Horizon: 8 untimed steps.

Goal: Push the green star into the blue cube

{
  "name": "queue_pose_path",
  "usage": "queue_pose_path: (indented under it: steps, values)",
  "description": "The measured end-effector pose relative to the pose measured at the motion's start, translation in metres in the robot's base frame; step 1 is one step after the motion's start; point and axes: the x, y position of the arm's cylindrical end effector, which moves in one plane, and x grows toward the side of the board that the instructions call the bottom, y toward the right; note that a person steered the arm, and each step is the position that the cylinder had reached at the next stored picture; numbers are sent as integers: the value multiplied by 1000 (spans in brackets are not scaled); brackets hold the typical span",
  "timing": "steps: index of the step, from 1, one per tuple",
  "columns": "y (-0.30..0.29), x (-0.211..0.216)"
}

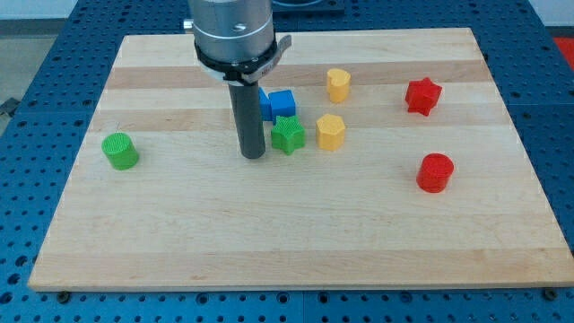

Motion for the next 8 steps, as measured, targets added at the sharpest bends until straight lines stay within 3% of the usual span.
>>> queue_pose_path:
  steps: [2, 3, 4, 5, 8]
  values:
    - [51, -5]
    - [56, -28]
    - [56, -16]
    - [19, 27]
    - [-245, 33]
